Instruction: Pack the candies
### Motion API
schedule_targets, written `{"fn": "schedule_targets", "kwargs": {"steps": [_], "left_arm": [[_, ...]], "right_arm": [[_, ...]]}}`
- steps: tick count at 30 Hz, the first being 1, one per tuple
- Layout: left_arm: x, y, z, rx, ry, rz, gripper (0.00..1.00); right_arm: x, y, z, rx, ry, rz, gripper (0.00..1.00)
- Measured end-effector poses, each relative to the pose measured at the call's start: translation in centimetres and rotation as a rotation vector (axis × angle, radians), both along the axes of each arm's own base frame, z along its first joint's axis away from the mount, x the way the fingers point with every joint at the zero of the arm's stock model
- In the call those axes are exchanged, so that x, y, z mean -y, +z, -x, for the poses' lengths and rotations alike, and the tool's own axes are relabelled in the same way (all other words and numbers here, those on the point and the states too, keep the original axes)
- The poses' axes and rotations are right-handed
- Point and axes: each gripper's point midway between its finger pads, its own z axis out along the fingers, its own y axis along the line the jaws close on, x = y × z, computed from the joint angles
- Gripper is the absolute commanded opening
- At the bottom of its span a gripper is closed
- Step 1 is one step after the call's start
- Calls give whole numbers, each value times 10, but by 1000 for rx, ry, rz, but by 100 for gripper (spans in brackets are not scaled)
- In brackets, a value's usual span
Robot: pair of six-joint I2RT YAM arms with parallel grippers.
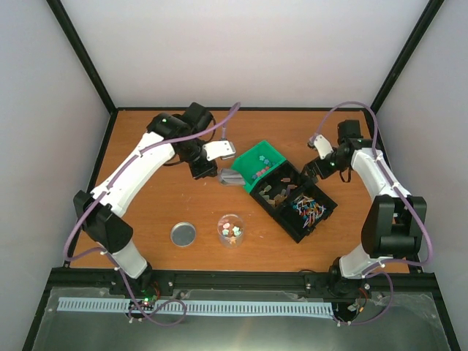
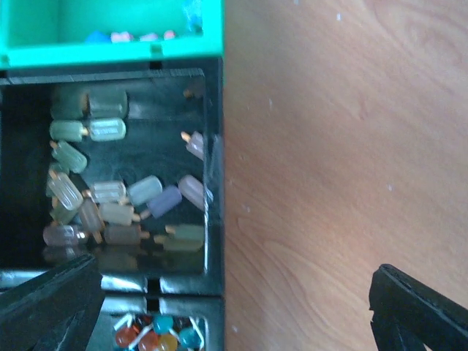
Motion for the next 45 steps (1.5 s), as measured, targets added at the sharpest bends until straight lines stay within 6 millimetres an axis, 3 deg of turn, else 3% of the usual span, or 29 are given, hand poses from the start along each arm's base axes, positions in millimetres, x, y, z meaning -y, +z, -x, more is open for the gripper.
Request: {"fn": "schedule_targets", "kwargs": {"steps": [7, 12, 18, 21, 25, 30, 35, 45], "left_arm": [[6, -9, -4, -33, 33, -22, 1], [8, -13, -6, -54, 60, -24, 1], [7, -14, -10, -61, 101, -31, 1], [6, -14, -15, -56, 138, -41, 1], [2, -16, -21, -41, 189, -62, 1], [-4, -24, -25, -26, 226, -93, 1], [-8, -24, -23, -11, 234, -92, 1], [2, -21, -8, -42, 189, -72, 1]], "right_arm": [[32, -32, 29, -104, 40, 97, 88], [33, -60, 48, -200, 76, 112, 72], [26, -76, 47, -246, 40, 85, 61], [19, -80, 44, -245, 6, 74, 46], [11, -85, 41, -249, -47, 66, 34], [-4, -83, 27, -214, -100, 49, 32], [-31, -78, 14, -166, -114, 12, 29], [-78, -92, -18, -229, -192, -105, 29]]}}
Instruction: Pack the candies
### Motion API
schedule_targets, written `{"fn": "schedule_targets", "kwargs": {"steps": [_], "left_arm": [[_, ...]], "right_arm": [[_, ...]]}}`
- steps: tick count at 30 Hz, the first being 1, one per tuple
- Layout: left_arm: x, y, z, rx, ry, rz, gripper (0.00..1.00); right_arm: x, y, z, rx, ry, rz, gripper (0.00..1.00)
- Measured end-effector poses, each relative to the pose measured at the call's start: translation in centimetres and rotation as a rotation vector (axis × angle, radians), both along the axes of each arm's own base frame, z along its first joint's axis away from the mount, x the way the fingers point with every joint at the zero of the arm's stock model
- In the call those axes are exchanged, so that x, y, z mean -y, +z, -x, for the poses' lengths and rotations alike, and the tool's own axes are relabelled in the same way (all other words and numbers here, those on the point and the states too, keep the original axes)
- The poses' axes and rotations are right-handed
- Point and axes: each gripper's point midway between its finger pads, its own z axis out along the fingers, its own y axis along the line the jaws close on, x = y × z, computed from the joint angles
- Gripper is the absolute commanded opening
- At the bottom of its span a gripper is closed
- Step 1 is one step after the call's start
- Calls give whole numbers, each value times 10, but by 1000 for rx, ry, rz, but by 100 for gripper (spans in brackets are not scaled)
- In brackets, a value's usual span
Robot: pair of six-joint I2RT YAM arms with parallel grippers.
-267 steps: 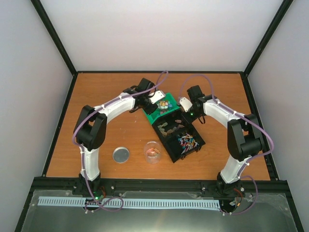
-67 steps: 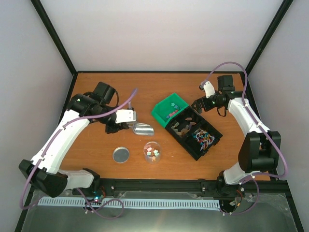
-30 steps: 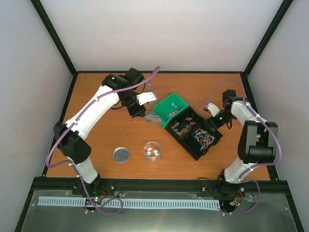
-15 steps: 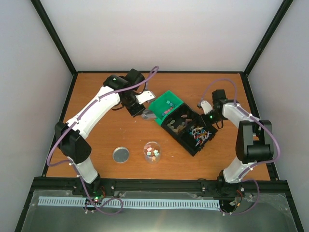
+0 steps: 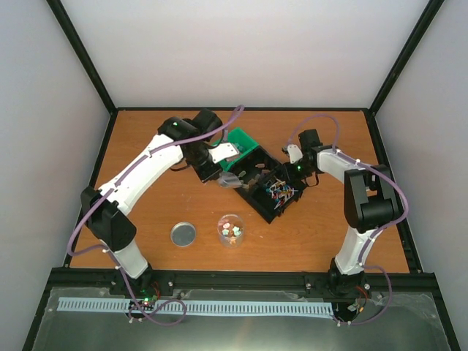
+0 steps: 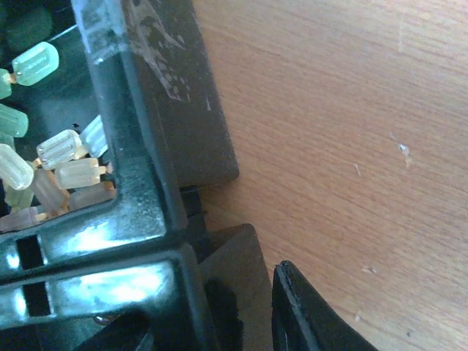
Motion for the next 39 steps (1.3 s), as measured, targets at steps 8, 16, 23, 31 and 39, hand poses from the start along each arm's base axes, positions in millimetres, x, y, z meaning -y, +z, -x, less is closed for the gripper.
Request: {"fn": "schedule_targets", "kwargs": {"steps": [8, 16, 23, 31, 39], "left_arm": [[27, -15, 31, -59, -115, -47, 1], [43, -21, 52, -66, -192, -85, 1], [51, -37, 50, -87, -182, -134, 1], [74, -33, 38, -60, -180, -150, 1], [77, -32, 46, -79, -199, -139, 1]], "right_arm": [[-12, 5, -2, -21, -34, -56, 34], [-12, 13, 8, -17, -7, -61, 40], [-11, 26, 14, 11, 11, -65, 38], [-9, 21, 23, -4, 10, -64, 36], [-7, 21, 28, -10, 10, -58, 36]]}}
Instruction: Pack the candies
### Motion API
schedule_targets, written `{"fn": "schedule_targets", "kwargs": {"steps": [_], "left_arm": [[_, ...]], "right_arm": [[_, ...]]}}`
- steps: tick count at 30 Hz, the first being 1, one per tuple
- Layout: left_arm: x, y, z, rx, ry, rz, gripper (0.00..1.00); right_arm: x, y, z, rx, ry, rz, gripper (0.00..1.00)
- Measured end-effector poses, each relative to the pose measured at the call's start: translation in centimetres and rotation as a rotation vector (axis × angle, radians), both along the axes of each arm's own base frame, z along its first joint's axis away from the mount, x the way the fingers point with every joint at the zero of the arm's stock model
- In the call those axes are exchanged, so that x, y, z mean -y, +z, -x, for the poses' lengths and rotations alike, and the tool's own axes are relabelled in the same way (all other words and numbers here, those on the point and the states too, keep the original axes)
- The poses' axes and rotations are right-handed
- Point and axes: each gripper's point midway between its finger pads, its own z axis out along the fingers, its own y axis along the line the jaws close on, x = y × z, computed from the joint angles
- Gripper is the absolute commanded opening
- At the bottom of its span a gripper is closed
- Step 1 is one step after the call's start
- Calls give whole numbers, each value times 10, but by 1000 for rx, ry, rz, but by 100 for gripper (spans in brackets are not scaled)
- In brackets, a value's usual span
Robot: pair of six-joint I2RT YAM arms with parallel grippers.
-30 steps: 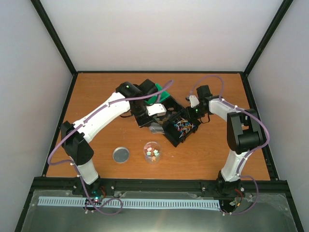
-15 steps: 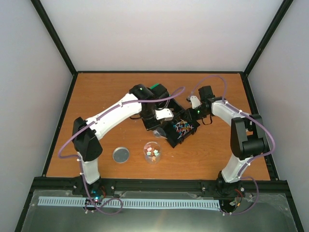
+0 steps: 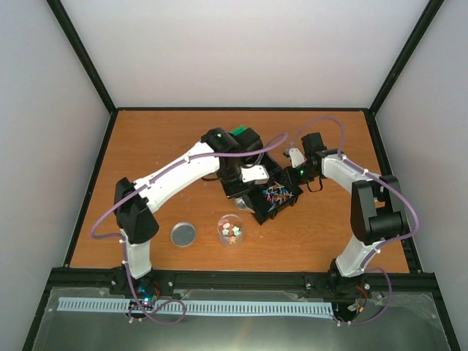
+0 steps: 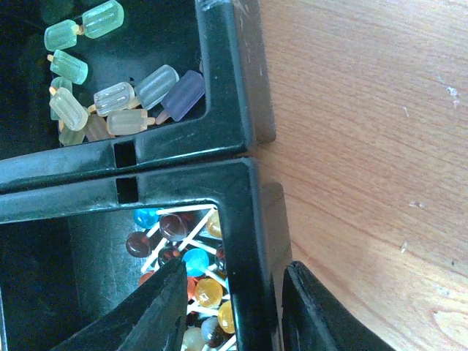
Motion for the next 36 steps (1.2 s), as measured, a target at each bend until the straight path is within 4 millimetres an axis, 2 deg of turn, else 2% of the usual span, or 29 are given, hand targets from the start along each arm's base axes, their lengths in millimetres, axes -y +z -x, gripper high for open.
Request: {"fn": "schedule_targets", "kwargs": {"steps": [5, 9, 12, 15, 18, 21, 24, 29, 33, 36], "left_arm": [[-14, 10, 13, 14, -48, 11, 1], [-16, 20, 13, 33, -39, 44, 1], [-22, 20, 7, 27, 11, 78, 1], [-40, 19, -14, 38, 119, 117, 1], [-72, 20, -50, 87, 283, 177, 1], [-106, 19, -75, 151, 417, 213, 1], [-134, 6, -87, 181, 518, 220, 1], [-172, -39, -102, 179, 654, 197, 1], [-189, -63, -112, 211, 701, 187, 1], [-191, -69, -122, 262, 697, 204, 2]], "right_arm": [[0, 0, 3, -11, 1, -2, 35], [0, 0, 3, -12, -1, -2, 35], [1, -1, 3, -13, -3, 4, 35], [5, -2, 3, -18, -12, 14, 35], [14, -3, 0, -18, -32, 25, 35], [23, -3, -3, -15, -49, 30, 36], [27, -3, -4, -13, -53, 31, 38], [27, 0, -5, -7, -44, 31, 42], [28, 6, -10, 11, -34, 28, 46], [29, 14, -14, 31, -24, 23, 51]]}}
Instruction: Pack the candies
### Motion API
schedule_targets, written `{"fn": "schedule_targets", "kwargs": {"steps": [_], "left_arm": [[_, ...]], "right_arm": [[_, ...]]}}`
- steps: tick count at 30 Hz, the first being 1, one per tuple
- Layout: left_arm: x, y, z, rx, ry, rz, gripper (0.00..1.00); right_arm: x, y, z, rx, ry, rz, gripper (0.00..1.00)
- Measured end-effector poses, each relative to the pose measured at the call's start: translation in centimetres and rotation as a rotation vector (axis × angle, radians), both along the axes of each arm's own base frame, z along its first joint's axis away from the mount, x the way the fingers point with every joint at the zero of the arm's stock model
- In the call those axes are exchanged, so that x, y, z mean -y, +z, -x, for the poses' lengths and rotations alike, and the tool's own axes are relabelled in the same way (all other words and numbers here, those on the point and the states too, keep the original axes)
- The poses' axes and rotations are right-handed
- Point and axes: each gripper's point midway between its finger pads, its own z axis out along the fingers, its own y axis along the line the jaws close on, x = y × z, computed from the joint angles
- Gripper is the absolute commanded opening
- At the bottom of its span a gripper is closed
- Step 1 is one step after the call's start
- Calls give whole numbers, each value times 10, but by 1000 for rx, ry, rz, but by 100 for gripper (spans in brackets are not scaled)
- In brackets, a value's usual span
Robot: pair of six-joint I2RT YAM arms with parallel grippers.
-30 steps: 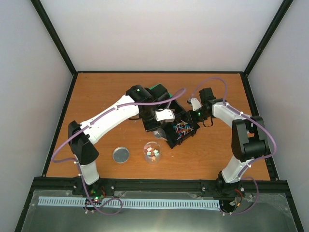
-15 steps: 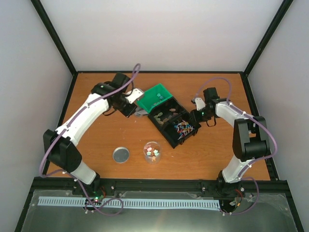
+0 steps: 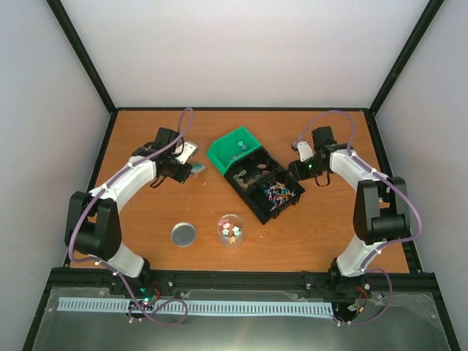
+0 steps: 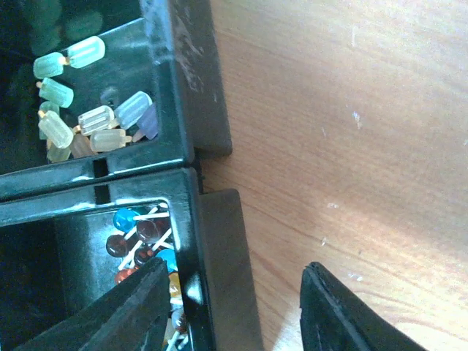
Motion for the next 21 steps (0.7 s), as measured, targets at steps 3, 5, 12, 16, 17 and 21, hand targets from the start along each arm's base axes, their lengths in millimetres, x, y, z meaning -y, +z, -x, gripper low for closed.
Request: {"fn": "schedule_targets", "kwargs": {"steps": [3, 5, 12, 16, 17, 21], "left_arm": [[1, -6, -4, 30, -24, -6, 7], [1, -10, -6, 43, -45, -14, 9], [-2, -31, -2, 33, -105, -45, 16], [-7, -55, 20, -87, -121, -68, 23], [-7, -56, 24, -102, -124, -68, 25], [-7, -53, 36, -138, -144, -63, 37]], "right_arm": [[1, 11, -6, 31, 18, -4, 56], [2, 18, -11, 53, 28, -7, 58], [3, 44, -16, 133, 76, -16, 66], [-1, 58, -12, 170, 112, -37, 68], [-2, 61, -11, 178, 118, -43, 69], [-8, 75, -9, 216, 146, -74, 71]]}}
